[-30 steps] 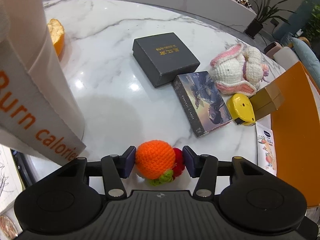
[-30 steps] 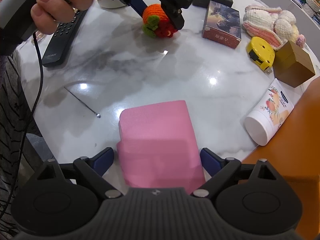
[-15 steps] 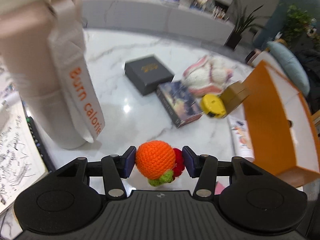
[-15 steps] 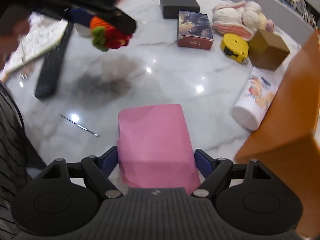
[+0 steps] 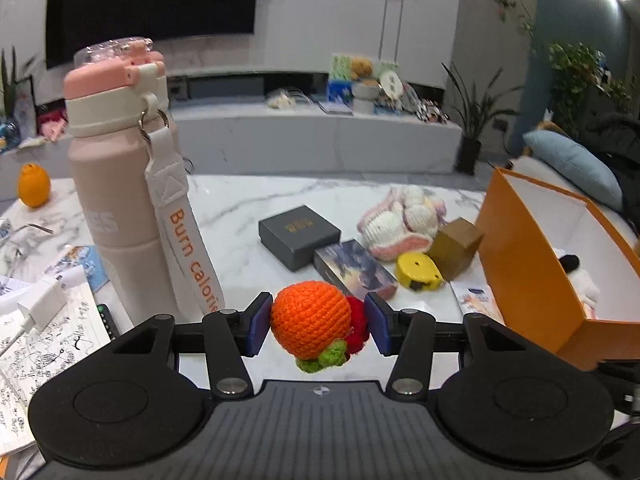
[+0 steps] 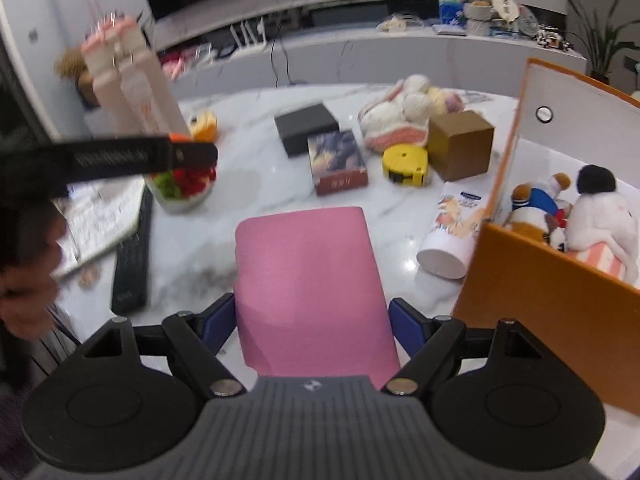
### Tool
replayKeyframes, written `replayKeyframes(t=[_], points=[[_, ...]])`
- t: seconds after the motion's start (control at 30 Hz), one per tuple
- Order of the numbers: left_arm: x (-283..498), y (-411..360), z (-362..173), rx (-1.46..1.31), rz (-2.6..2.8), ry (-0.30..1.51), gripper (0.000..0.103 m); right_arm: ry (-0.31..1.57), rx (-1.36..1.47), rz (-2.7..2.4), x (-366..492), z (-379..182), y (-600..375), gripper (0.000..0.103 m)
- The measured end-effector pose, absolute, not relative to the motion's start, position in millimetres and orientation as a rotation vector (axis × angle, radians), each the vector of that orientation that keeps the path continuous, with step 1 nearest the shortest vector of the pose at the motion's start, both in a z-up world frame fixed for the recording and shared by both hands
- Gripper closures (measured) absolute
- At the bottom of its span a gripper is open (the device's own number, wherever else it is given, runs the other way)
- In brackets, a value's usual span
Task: Organize objects
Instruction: 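Grasp the orange crocheted ball with the left tool while the right lifts the sponge, then carry the pink sponge into the orange box and open the right tool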
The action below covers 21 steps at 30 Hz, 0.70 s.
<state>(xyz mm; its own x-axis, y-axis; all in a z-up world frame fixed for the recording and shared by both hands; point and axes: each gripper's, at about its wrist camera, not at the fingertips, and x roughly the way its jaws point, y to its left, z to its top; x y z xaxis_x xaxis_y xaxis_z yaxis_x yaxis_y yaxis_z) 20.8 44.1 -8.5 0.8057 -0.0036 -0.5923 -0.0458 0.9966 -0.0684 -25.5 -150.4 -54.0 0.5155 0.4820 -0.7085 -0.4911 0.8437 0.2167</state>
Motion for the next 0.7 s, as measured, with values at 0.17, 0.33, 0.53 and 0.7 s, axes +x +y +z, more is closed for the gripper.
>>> replayKeyframes(t=[0.17,0.33,0.53,0.7], points=[[16.8,41.8,-11.1,-0.077,0.03,0.609,0.044,0.803,-0.013,0.57,-32.4,-43.4,-154.2,0.021],[12.8,37.5,-13.6,-0.036,0.051,0.595,0.044,0.778,0.037,0.583,-30.0,-34.7,-149.4,0.021],[8.5,35.1,-14.7,-0.003,0.079,0.56,0.044,0.745,0.15,0.546,-18.9,-10.4,-179.3,0.021],[8.0,36.0,-16.6,0.004,0.076,0.563,0.044,0.669,0.264,0.478,-9.8,19.1,-230.3,0.021]])
